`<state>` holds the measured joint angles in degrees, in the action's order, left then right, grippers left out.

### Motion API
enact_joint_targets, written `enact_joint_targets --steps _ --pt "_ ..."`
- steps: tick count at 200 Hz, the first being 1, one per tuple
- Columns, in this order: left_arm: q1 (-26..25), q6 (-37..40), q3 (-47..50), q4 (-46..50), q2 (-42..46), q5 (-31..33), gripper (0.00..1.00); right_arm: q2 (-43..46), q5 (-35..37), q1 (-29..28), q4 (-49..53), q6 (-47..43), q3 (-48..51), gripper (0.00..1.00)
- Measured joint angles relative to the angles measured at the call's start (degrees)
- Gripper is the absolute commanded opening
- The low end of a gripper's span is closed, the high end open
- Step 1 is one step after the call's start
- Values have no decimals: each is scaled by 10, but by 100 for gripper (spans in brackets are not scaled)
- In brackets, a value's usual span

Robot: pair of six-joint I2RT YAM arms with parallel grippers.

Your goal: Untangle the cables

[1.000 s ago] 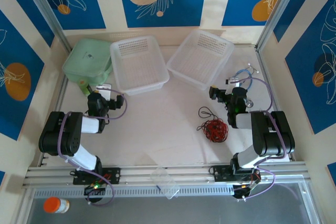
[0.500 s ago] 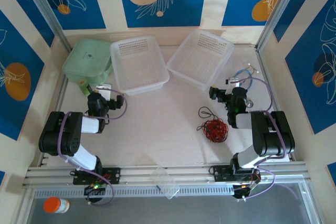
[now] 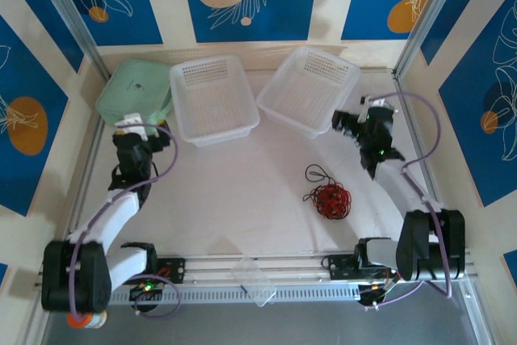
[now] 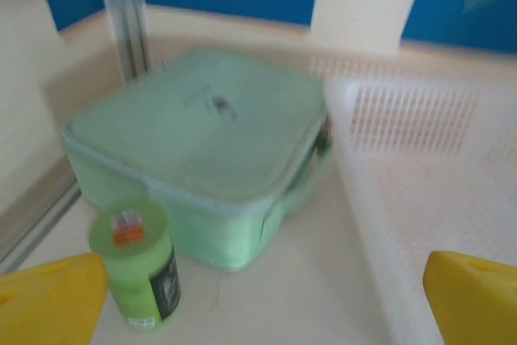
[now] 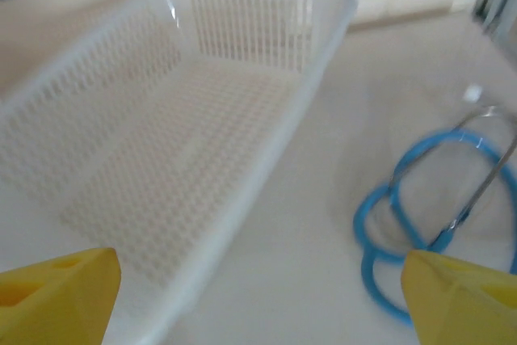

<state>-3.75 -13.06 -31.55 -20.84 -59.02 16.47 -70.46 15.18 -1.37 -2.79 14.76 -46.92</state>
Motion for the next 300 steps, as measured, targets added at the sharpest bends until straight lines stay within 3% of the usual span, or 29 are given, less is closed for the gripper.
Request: enact_joint_targets --steps 27,71,111,136,185,235,270,276,300 --pt "-27 -70 -97 150 43 -6 100 14 13 -28 195 70 -99 83" --pt "-157 -88 -210 400 45 -36 96 18 -26 -91 416 172 -70 83" --pt "-289 -122 -308 545 -7 -60 88 30 -79 -128 500 252 -13 83" --pt "-385 -156 -330 602 -77 -74 82 49 -82 -161 529 294 27 76" --pt "-532 -201 -368 633 -252 -88 80 62 -73 -172 527 357 89 65" --pt "-553 -224 -378 596 -292 -90 82 40 -64 -189 452 384 125 54" --pt "-548 -220 -405 598 -292 -73 85 17 -68 -227 380 383 129 12" --pt "-545 -218 -409 599 -291 -70 85 12 -69 -235 370 381 126 0" --pt "-527 -207 -412 622 -278 -60 88 -26 -76 -276 341 381 97 0"
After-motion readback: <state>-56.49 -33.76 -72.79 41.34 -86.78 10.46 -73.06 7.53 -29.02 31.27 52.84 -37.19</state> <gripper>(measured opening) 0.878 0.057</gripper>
